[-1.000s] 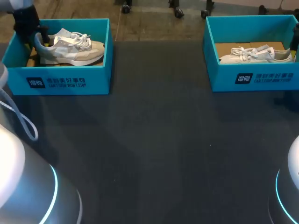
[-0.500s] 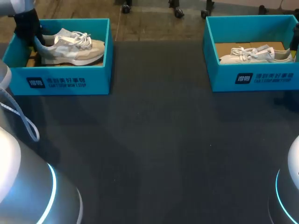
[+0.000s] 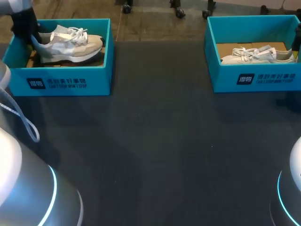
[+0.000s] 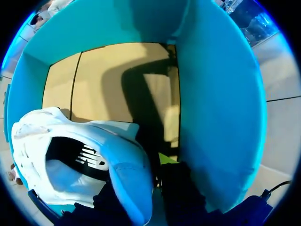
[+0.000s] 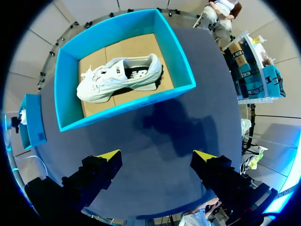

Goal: Take the shoe out of the shoebox, open the shoe tongue, remove and reinsert the insole, then place the shoe into the shoebox

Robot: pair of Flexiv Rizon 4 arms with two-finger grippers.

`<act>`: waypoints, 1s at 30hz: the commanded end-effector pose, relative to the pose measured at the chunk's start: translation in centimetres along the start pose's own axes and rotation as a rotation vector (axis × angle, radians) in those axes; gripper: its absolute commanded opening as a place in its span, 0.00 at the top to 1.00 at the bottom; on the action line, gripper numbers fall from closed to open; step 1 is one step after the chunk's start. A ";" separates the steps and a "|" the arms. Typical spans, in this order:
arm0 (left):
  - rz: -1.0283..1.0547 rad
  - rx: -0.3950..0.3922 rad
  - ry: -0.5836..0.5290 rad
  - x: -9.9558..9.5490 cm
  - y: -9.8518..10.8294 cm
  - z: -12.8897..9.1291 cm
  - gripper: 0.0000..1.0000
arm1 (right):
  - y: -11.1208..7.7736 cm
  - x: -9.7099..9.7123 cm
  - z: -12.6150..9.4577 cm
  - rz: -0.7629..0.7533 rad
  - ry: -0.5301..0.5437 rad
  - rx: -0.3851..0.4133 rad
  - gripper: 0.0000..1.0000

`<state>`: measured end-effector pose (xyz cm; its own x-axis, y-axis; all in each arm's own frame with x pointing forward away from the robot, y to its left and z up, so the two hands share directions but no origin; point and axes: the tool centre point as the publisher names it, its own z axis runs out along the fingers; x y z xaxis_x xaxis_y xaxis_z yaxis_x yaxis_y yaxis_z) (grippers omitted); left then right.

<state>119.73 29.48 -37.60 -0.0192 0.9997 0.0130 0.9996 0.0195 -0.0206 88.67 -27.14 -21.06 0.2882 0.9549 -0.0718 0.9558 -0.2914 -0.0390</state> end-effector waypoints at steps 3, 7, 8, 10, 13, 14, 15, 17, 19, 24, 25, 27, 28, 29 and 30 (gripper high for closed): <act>-0.019 0.033 -0.005 0.6 0.6 -3.2 1.00 | 0.0 0.0 0.0 0.001 -0.002 0.000 0.00; -0.032 0.010 0.016 0.7 -0.1 -5.8 1.00 | 0.0 0.0 0.0 0.001 -0.002 0.000 0.00; -0.041 0.006 0.026 0.7 -0.1 -6.4 1.00 | 0.0 0.0 0.0 0.001 -0.002 0.000 0.00; -0.054 -0.002 0.038 0.7 -0.4 -7.8 1.00 | 0.0 0.0 0.0 0.001 -0.002 0.000 0.00; -0.069 -0.017 0.040 0.7 -0.7 -9.9 1.00 | 0.0 0.0 0.0 0.001 -0.002 0.000 0.00; -0.074 -0.027 0.039 0.7 -0.9 -10.5 1.00 | 0.0 0.0 0.0 0.001 -0.002 0.000 0.00; -0.074 -0.028 0.035 0.7 -1.0 -11.2 1.00 | 0.0 0.0 0.0 0.001 -0.002 0.000 0.00; -0.093 -0.045 0.026 0.8 -0.9 -12.4 1.00 | 0.0 0.0 0.0 0.001 -0.002 0.000 0.00; -0.095 -0.049 0.017 0.9 -1.1 -13.5 1.00 | 0.0 0.0 0.0 0.001 -0.002 0.000 0.00; -0.096 -0.069 0.012 1.1 -1.8 -16.0 1.00 | 0.0 0.0 0.0 0.001 -0.002 0.000 0.00; -0.096 -0.070 0.013 1.1 -2.0 -16.5 1.00 | 0.0 0.0 0.0 0.001 -0.002 0.000 0.00; -0.097 -0.078 0.035 1.2 -2.5 -17.4 1.00 | 0.0 0.0 0.0 0.001 -0.002 0.000 0.00; -0.100 -0.081 0.052 1.1 -2.6 -17.9 1.00 | 0.0 0.0 0.0 0.001 -0.002 0.000 0.00; -0.100 -0.085 0.062 1.0 -2.8 -18.4 1.00 | 0.0 0.0 0.0 0.001 -0.002 0.000 0.00; -0.099 -0.092 0.071 0.9 -2.9 -19.0 1.00 | 0.0 0.0 0.0 0.001 -0.002 0.000 0.00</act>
<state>119.49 31.24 -21.89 -0.1172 0.9915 0.0564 0.9930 0.1161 0.0219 88.67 -27.14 -21.06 0.2882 0.9549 -0.0718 0.9558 -0.2914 -0.0390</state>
